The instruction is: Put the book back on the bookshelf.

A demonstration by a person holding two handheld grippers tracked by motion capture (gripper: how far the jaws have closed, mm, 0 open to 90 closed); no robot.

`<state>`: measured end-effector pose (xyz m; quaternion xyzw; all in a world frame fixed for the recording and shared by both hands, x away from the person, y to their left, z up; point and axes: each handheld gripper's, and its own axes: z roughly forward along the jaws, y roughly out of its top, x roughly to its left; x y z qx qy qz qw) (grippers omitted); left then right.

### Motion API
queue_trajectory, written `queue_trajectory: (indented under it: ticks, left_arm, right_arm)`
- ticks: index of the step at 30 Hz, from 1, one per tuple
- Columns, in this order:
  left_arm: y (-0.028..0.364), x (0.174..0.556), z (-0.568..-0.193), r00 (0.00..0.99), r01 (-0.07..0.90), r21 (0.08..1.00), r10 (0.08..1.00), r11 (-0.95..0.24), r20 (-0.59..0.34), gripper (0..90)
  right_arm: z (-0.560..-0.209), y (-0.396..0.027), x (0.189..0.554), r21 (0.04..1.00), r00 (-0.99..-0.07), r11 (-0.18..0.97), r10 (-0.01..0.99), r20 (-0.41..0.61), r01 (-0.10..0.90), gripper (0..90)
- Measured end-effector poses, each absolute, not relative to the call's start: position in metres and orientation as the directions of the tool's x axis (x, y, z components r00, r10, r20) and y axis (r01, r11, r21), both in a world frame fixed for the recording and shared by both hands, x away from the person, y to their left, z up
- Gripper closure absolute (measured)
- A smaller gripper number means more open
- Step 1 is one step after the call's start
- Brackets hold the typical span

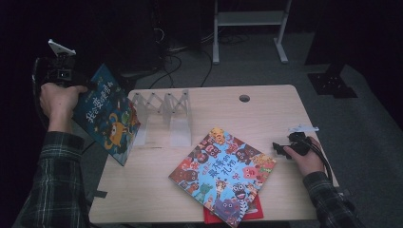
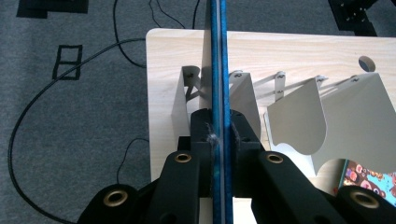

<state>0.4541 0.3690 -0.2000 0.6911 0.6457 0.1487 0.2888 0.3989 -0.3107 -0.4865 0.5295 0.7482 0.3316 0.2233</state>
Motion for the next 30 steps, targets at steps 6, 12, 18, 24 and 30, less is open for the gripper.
queue_trajectory:
  ticks: [6, 12, 18, 24, 30]
  left_arm:
    - [0.370, 0.458, -0.200, 0.113, 0.803, 0.596, 0.980, 0.005, -0.161, 82.4]
    - [0.375, 0.456, -0.201, 0.136, 0.796, 0.605, 0.976, -0.005, -0.171, 81.4]
    - [0.377, 0.453, -0.197, 0.152, 0.780, 0.626, 0.974, -0.015, -0.166, 77.4]
    - [0.378, 0.450, -0.193, 0.164, 0.755, 0.655, 0.974, -0.021, -0.158, 71.0]
    - [0.377, 0.446, -0.188, 0.178, 0.730, 0.681, 0.976, -0.048, -0.122, 68.6]
  right_arm:
    - [-0.487, -0.311, 0.399, 0.732, -0.340, 0.220, 0.940, 0.016, 0.644, 12.1]
    - [-0.487, -0.311, 0.399, 0.733, -0.341, 0.221, 0.940, 0.016, 0.643, 12.1]
    - [-0.487, -0.311, 0.399, 0.733, -0.342, 0.221, 0.940, 0.016, 0.643, 12.1]
    - [-0.487, -0.311, 0.399, 0.734, -0.343, 0.222, 0.939, 0.016, 0.642, 12.1]
    - [-0.487, -0.311, 0.399, 0.733, -0.343, 0.223, 0.939, 0.015, 0.643, 12.1]
